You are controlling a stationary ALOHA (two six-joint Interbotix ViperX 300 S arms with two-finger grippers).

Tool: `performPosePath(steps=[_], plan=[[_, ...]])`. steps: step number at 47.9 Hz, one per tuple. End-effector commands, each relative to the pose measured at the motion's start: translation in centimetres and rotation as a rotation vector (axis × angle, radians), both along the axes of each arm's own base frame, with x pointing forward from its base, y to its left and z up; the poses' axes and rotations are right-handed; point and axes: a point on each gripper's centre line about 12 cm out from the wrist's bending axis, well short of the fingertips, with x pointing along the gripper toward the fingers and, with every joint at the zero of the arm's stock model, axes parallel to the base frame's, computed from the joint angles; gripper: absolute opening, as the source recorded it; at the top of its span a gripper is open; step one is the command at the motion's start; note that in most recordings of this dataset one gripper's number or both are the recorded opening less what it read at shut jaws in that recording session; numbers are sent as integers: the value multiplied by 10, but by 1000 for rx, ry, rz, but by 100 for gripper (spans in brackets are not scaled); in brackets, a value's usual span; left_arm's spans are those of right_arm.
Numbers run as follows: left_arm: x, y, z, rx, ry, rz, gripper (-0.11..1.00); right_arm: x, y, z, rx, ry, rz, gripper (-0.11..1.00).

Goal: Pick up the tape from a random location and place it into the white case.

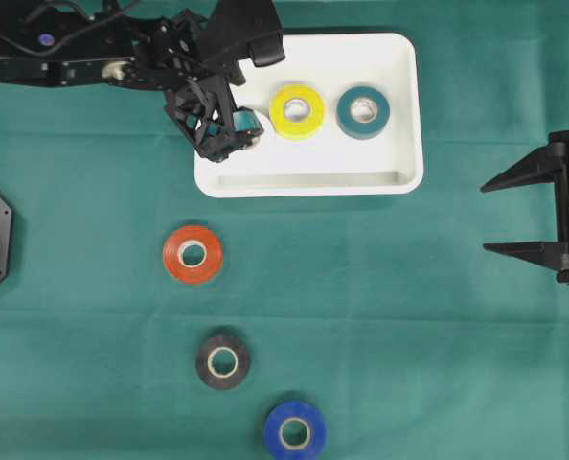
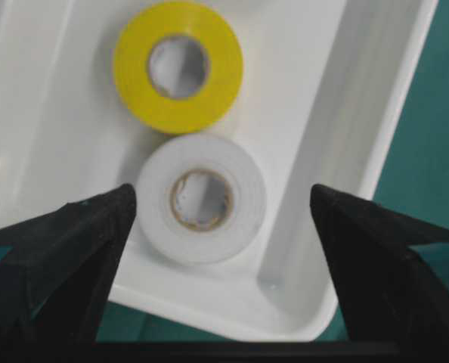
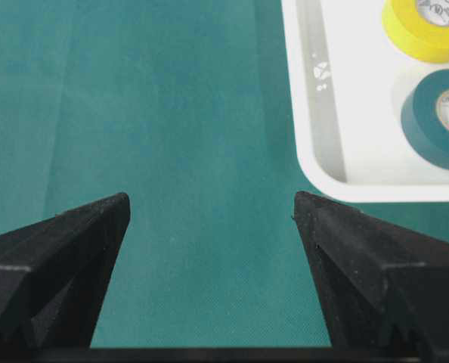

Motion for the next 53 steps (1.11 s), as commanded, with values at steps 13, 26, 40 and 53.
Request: performPosePath(steps=[13, 26, 40, 53], plan=[[-2, -3, 22, 39, -55, -28, 97, 5, 0, 10, -1, -24, 1, 87], [9, -32, 23, 43, -77, -107, 97, 5, 0, 10, -1, -25, -1, 87], [23, -90, 24, 44, -113, -257, 97, 5, -1, 11, -1, -29, -5, 87], [19, -104, 20, 42, -114, -293, 97, 6, -1, 12, 1, -29, -6, 87]])
